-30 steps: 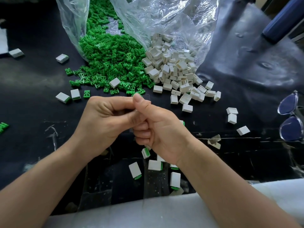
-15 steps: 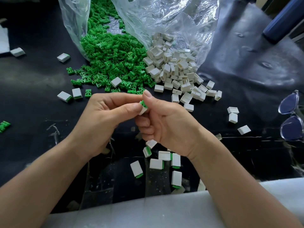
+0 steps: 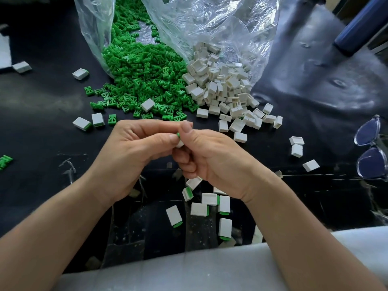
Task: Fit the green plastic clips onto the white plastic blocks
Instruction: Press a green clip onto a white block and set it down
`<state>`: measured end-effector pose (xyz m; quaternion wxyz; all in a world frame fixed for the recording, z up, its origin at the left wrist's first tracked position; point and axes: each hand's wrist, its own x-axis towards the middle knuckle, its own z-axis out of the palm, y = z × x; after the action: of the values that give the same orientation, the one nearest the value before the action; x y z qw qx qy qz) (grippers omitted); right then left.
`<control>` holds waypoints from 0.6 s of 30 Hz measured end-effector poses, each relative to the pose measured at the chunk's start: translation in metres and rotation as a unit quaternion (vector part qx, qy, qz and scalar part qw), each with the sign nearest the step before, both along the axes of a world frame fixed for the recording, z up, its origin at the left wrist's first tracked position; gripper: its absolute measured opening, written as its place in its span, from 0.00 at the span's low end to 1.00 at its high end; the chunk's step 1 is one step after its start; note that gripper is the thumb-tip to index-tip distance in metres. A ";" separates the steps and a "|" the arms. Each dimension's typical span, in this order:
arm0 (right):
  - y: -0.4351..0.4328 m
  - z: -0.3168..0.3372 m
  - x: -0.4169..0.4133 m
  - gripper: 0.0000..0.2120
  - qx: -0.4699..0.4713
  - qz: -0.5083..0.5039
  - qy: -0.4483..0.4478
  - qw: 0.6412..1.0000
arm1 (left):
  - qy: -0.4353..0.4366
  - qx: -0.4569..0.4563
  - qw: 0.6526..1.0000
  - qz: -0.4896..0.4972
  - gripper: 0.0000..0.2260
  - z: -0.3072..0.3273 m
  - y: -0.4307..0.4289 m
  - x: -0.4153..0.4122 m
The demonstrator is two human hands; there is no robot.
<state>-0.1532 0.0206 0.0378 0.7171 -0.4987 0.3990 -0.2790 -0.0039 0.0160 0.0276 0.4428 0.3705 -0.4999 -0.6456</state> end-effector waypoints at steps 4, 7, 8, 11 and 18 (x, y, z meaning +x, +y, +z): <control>-0.001 -0.003 0.000 0.26 -0.021 -0.003 0.041 0.999 | -0.002 0.012 1.000 0.003 0.09 -0.002 -0.001 0.000; 0.001 -0.004 0.002 0.17 -0.015 -0.014 0.032 0.999 | 0.000 0.024 1.000 0.013 0.07 -0.003 -0.002 0.000; 0.001 -0.004 0.003 0.16 -0.012 -0.019 0.027 0.999 | 0.002 0.028 0.999 0.019 0.08 -0.004 -0.002 -0.001; 0.002 -0.006 0.006 0.14 -0.009 -0.041 0.018 0.999 | 0.014 0.041 0.998 0.044 0.12 -0.007 -0.002 -0.002; 0.003 -0.008 0.011 0.18 -0.041 -0.072 0.044 0.996 | 0.048 0.036 0.996 0.067 0.12 -0.007 0.000 -0.008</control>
<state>-0.1423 0.0240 0.0302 0.6558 -0.5096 0.4534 -0.3234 -0.0117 0.0161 0.0201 0.4951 0.3879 -0.4285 -0.6487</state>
